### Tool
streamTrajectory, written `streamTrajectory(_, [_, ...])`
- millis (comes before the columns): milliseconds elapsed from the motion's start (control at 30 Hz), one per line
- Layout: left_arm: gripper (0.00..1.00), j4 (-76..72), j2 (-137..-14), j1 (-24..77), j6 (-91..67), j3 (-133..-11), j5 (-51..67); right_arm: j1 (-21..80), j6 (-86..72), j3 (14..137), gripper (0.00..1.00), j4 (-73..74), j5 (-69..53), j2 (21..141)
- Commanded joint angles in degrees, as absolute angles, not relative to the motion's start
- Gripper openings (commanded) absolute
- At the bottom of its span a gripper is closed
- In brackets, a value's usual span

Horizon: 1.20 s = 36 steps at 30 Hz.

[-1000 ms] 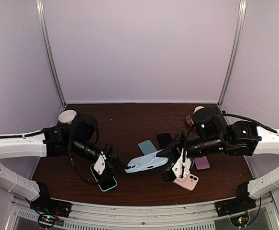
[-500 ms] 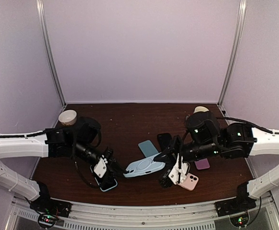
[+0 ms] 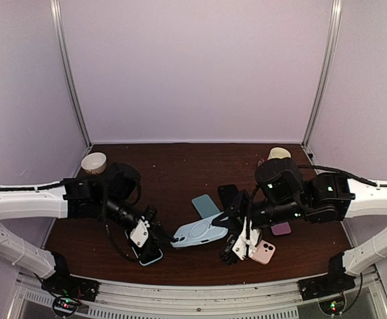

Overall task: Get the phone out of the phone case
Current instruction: Remove the top left corner of the phone from the phone case.

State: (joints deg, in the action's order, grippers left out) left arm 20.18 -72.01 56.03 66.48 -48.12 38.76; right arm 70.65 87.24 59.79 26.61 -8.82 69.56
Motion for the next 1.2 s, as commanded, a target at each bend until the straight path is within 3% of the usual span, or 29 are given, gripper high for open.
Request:
streamTrajectory(0, [0.0, 15.82, -71.27, 54.62, 64.96, -51.15, 41.36, 71.64, 90.51, 57.86, 0.0, 33.25, -6.83, 70.4])
streamTrajectory(800, [0.0, 9.03, -67.46, 49.51, 61.29, -49.33, 42.24, 72.43, 88.43, 55.01, 0.0, 30.52, -6.31, 69.13])
streamTrajectory(967, [0.13, 5.11, -65.76, 48.6, 61.45, -47.32, 39.61, 72.47, 83.55, 53.44, 0.0, 25.84, -6.76, 65.65])
streamTrajectory(1167, [0.4, 2.9, -64.18, 47.35, 58.75, -47.24, 38.02, 71.52, 79.57, 51.5, 0.0, 22.2, -4.59, 61.53])
